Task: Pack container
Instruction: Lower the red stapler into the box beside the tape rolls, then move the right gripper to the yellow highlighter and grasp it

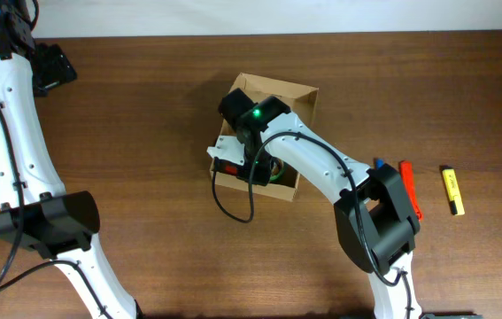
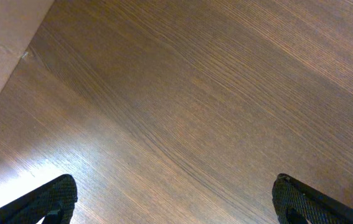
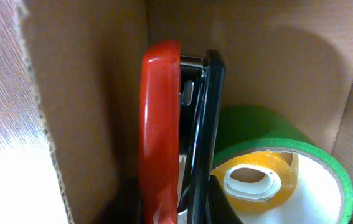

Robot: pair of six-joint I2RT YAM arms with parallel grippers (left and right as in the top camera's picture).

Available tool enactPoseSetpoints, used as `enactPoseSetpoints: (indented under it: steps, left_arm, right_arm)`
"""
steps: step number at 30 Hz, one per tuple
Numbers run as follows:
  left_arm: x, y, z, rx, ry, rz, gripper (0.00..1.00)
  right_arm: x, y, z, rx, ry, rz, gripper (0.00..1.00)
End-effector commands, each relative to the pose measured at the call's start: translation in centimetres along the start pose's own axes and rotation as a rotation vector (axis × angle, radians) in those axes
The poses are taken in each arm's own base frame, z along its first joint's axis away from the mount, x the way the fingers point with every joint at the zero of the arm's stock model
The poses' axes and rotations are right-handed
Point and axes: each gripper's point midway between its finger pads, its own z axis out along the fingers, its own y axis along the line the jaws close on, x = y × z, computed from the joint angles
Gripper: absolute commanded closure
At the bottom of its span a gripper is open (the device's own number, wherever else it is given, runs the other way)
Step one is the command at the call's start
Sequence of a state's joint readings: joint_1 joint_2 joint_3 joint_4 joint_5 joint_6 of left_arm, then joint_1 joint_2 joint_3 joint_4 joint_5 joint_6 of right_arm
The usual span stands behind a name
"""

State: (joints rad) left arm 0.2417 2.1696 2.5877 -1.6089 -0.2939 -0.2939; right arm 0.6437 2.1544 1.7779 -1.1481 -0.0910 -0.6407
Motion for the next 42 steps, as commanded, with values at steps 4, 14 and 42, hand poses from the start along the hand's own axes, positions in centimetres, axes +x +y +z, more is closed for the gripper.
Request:
enactPoseSetpoints:
  steps: [4,14,42]
  left_arm:
    - [0.2,-0.1,0.8,-0.004,0.02,0.006,0.0]
    - [0.2,-0.1,0.8,-0.004,0.02,0.007,0.0]
    - [0.2,-0.1,0.8,-0.004,0.02,0.006,0.0]
  right_arm:
    - [0.4,1.7,3.4,-0.085,0.045,-0.022,0.96]
    - [0.6,1.5,3.4,-0.075,0.055,-0.009,0.56]
    - [17.5,-11.3,-18.1,0.477,-0.207,1.181,0.84]
